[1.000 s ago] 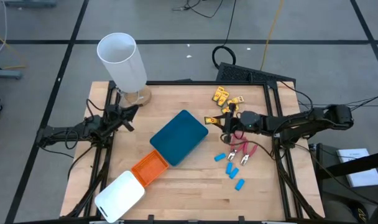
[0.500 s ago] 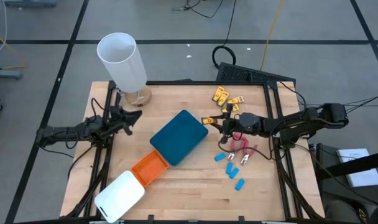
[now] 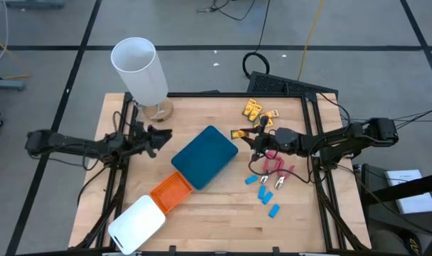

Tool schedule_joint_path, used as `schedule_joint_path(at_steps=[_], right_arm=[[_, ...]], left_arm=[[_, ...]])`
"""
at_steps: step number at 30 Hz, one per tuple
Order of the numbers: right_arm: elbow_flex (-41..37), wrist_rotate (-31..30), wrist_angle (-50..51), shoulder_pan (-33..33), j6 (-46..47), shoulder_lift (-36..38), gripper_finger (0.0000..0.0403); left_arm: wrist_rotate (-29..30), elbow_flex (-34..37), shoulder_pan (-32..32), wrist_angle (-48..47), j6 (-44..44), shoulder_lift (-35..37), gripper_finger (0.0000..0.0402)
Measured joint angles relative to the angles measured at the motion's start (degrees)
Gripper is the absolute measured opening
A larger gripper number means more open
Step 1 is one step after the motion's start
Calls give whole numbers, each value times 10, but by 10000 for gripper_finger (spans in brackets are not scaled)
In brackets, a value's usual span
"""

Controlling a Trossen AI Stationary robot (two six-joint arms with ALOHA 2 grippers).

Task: Pick & Place School Supplies
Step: Put the yellow crayon box into the white bin

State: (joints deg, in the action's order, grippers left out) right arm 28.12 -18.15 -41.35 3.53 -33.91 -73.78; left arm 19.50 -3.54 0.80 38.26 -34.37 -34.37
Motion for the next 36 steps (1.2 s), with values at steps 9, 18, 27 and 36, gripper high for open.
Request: schedule_joint_path(at_steps=[9,18,27,36], right_arm=[[7,-46,-4,-7,-27,-4,114],[7,-166,-14,-38,-118,-4,114],[7,-180,-22,-53,-130,-4,114],[7,-180,-22,-53,-133,-4,114]], left_arm=[[-2,-204,2,2,85,-277,288],[-21,-409,-11,-22,72,-508,296],[-37,-517,-41,-60,70,-632,296],[-80,-553,-58,-43,57,-671,296]])
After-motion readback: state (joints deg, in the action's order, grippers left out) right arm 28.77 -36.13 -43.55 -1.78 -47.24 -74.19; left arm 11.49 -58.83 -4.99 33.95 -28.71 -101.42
